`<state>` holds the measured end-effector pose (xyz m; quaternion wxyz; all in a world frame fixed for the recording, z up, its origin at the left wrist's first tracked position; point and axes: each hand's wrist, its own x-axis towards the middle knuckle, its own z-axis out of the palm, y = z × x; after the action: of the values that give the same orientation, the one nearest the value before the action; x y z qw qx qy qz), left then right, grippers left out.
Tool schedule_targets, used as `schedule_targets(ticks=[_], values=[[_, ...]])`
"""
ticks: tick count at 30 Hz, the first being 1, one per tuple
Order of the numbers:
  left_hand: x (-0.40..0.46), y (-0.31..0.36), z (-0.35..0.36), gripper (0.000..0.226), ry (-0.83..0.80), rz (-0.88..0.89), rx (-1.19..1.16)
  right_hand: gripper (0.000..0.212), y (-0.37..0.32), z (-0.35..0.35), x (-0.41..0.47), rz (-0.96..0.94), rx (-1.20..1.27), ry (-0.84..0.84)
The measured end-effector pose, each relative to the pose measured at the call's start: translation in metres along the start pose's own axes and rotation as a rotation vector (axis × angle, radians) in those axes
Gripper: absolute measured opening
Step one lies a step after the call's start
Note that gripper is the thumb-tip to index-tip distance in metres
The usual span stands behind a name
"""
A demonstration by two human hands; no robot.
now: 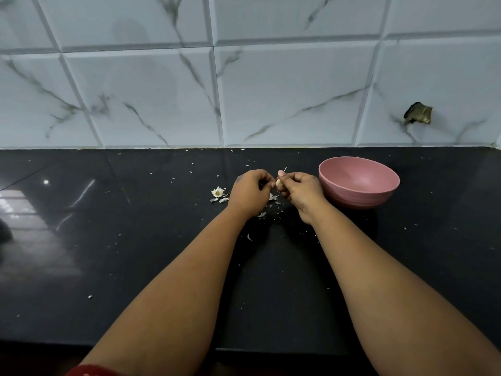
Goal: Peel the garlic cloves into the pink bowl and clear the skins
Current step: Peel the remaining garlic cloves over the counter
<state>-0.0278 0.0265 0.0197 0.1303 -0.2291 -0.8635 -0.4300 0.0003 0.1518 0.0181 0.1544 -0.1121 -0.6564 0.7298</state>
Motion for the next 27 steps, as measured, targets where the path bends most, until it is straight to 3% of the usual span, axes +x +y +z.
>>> schedule_targets(ticks=[7,19,24,27], values=[[-0.001,0.002,0.002,0.008,0.006,0.025,0.087,0.023,-0.003,0.001,-0.004,0.074,0.076,-0.036],[0.0,0.008,0.003,0.008,-0.045,0.03,-0.018,0.023,-0.012,-0.002,-0.005,0.358,0.361,-0.147],[0.001,0.01,0.004,0.008,-0.051,0.042,-0.062,0.022,-0.016,-0.004,-0.004,0.369,0.374,-0.168],[0.003,0.006,0.004,0.008,-0.02,0.003,-0.076,0.019,-0.011,0.0,0.0,0.231,0.182,-0.102]])
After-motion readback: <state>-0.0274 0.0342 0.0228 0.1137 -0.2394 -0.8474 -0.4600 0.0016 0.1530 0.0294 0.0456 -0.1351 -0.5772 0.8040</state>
